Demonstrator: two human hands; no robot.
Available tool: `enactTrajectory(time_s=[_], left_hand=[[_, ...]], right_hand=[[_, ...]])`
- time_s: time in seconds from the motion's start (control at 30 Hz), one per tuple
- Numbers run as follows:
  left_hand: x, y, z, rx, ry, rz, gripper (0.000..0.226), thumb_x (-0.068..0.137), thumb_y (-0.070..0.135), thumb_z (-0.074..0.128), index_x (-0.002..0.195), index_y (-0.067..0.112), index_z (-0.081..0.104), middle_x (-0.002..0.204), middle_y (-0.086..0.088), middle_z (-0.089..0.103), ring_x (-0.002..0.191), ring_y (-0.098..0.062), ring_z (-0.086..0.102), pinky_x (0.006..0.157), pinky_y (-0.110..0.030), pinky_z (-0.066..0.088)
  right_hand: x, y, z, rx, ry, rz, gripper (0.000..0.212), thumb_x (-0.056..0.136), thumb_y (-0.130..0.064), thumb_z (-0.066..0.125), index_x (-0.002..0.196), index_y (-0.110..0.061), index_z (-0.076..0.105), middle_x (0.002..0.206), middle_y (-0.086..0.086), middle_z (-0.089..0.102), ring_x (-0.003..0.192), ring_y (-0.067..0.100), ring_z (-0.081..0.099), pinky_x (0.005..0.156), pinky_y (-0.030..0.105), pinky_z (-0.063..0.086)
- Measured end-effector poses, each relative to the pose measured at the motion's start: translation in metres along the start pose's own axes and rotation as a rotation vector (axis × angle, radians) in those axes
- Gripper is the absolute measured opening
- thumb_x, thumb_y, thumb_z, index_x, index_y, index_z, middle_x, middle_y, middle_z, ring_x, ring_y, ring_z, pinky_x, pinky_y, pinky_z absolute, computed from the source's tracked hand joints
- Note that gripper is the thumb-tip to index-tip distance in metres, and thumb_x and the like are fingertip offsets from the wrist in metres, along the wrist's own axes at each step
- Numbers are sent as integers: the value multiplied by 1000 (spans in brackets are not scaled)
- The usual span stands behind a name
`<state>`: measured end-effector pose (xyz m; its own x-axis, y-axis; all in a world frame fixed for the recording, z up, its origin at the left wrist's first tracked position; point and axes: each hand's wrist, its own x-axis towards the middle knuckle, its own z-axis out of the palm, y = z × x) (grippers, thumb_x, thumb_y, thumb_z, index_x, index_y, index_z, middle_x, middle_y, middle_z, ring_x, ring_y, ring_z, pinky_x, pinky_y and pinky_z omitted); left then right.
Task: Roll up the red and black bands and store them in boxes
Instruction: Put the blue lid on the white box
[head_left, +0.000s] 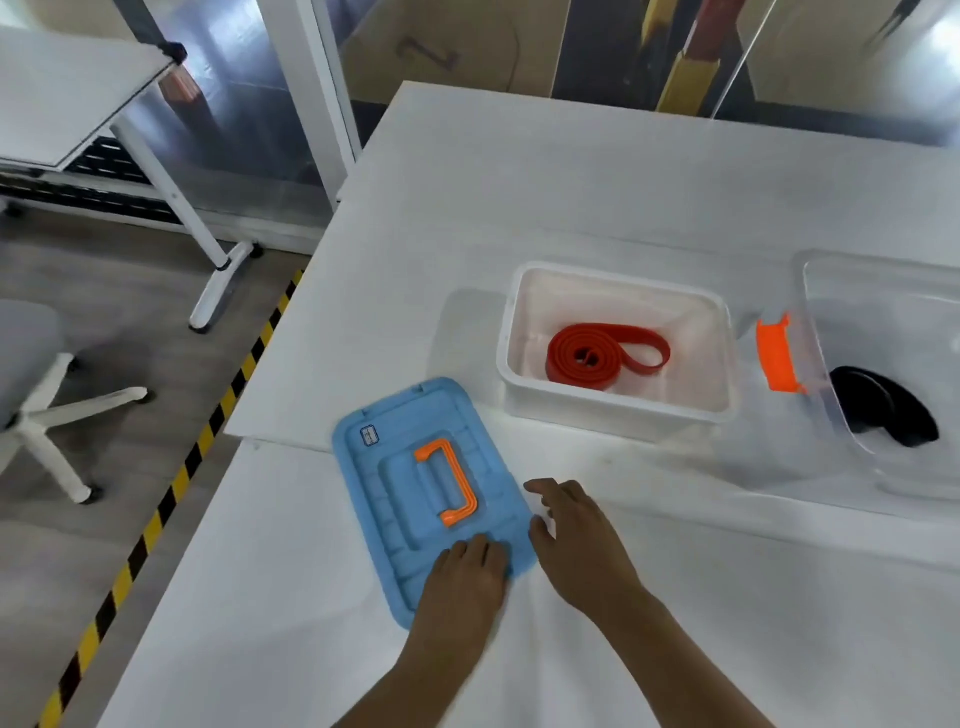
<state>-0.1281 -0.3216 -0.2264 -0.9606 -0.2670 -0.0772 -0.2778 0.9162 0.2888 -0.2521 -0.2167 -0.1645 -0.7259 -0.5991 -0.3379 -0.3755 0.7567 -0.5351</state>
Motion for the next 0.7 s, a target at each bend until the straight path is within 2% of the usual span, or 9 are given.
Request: enactTrajectory(time_s=[0.07, 0.17, 0.3, 0.37, 0.47, 0.53, 0.6, 0.63, 0.7], left_hand=[[-14, 13, -3, -92, -4, -7, 32, 55, 17, 94, 75, 20, 69, 66, 4, 63, 52, -14, 61, 46, -24, 49], [-12, 2, -22, -151, 108, -25, 26, 71, 8, 82, 94, 18, 72, 80, 1, 69, 65, -21, 63, 60, -32, 54], [20, -63, -51, 19, 229, -215, 41, 77, 6, 69, 118, 8, 65, 114, -16, 67, 94, -40, 65, 83, -47, 52], [28, -90, -60, 57, 179, -363, 57, 81, 10, 70, 135, 4, 55, 136, -25, 57, 118, -46, 58, 96, -53, 47], [26, -109, -61, 13, -15, -535, 70, 92, 22, 63, 154, 8, 33, 157, -24, 36, 143, -43, 36, 112, -53, 34], [19, -113, -57, -11, -70, -541, 71, 94, 24, 61, 156, 8, 29, 159, -23, 33, 144, -42, 34, 112, -54, 35], [11, -111, -56, -38, -69, -539, 69, 92, 21, 64, 152, 7, 34, 152, -25, 39, 133, -46, 41, 103, -56, 42], [7, -108, -57, -68, -53, -559, 68, 90, 20, 66, 150, 6, 38, 146, -25, 43, 126, -46, 44, 97, -55, 45], [0, -101, -61, -179, -27, -671, 64, 88, 20, 68, 144, 5, 41, 138, -24, 44, 120, -45, 43, 92, -53, 46]], right_hand=[[-10, 6, 5, -12, -19, 38, 41, 100, -21, 54, 140, -26, 54, 125, 2, 58, 115, 23, 59, 100, 38, 49], [-26, 15, 10, -11, -21, 104, 43, 99, -21, 55, 142, -25, 53, 126, 3, 58, 116, 26, 61, 100, 39, 50], [-44, 18, 16, 9, 23, 232, 42, 101, -25, 56, 141, -23, 47, 125, 5, 60, 111, 28, 64, 91, 41, 55], [-51, 18, 21, 32, 25, 297, 39, 103, -29, 55, 140, -20, 46, 125, 5, 61, 110, 27, 64, 90, 38, 55], [-58, 14, 27, 103, -49, 373, 40, 105, -29, 50, 143, -15, 46, 131, 6, 60, 118, 25, 61, 95, 32, 48], [-60, 12, 33, 172, -99, 401, 40, 105, -28, 49, 142, -12, 47, 131, 7, 59, 116, 22, 59, 92, 28, 45], [-57, 9, 37, 283, -111, 441, 40, 102, -26, 55, 138, -10, 49, 124, 7, 61, 104, 20, 58, 86, 26, 48], [-55, 8, 39, 365, -101, 470, 43, 99, -26, 59, 137, -9, 49, 117, 5, 63, 98, 18, 59, 78, 26, 51], [-52, 5, 39, 521, -72, 531, 50, 95, -25, 66, 140, -12, 47, 107, -1, 61, 88, 15, 60, 61, 20, 45]])
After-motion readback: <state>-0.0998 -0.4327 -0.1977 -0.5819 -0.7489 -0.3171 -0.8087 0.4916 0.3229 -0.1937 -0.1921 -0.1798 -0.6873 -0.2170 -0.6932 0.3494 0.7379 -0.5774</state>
